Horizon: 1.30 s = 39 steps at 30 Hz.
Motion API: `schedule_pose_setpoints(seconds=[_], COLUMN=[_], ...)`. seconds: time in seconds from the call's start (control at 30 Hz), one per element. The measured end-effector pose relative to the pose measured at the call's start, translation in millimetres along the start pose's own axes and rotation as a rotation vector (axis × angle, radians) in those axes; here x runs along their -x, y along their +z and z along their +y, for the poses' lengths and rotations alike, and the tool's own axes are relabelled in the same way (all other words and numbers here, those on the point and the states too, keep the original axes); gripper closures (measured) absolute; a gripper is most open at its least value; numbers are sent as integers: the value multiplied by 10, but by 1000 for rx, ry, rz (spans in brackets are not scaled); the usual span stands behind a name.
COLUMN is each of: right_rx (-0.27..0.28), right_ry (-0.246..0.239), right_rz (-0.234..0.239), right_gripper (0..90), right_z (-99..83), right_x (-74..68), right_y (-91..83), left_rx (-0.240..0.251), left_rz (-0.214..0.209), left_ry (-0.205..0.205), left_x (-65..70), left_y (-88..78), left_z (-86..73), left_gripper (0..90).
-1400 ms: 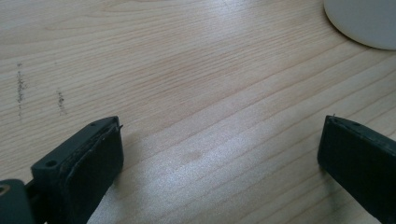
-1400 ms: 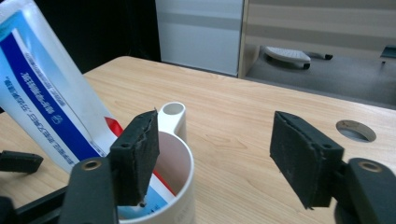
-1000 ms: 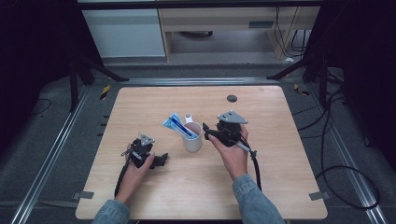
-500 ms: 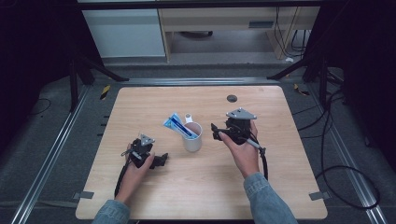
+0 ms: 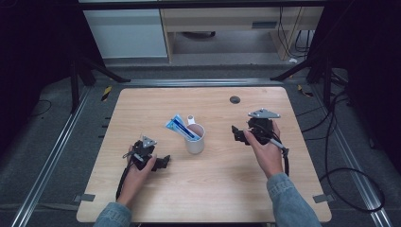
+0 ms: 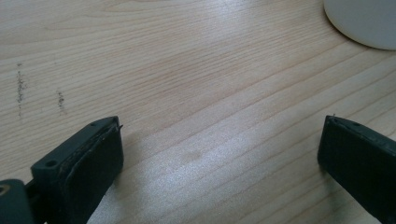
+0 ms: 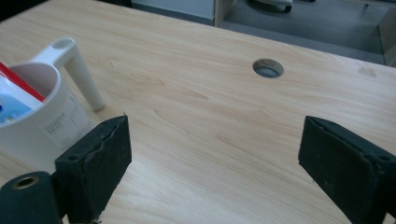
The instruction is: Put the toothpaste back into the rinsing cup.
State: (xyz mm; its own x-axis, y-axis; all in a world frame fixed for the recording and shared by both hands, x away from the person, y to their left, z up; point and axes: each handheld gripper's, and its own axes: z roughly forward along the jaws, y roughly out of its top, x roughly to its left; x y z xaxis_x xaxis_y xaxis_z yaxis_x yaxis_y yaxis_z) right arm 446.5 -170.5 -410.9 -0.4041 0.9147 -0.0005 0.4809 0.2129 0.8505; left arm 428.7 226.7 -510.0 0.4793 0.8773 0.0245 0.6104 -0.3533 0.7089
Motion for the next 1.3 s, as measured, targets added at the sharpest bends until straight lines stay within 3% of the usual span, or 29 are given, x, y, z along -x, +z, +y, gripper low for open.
schedule_pose_setpoints(seconds=[0.33,0.67,0.87,0.9,1.03,1.3], right_rx=[-58,-135,-173,-197,-208,-204], right_ry=[-30,-39,-9,5,43,89], right_rz=[-32,-49,-41,-45,-63,-81], right_gripper=[121,118,119,115,115,105], right_z=[-211,-439,-622,-703,-824,-878], right_x=[263,415,522,592,737,863], right_y=[-157,-116,-43,2,45,144], left_rx=[0,0,0,0,0,0], left_rz=[0,0,0,0,0,0], left_ry=[0,0,0,0,0,0], left_x=[0,0,0,0,1,0], left_y=[0,0,0,0,0,0], left_z=[0,0,0,0,0,0], left_gripper=[0,0,0,0,0,0])
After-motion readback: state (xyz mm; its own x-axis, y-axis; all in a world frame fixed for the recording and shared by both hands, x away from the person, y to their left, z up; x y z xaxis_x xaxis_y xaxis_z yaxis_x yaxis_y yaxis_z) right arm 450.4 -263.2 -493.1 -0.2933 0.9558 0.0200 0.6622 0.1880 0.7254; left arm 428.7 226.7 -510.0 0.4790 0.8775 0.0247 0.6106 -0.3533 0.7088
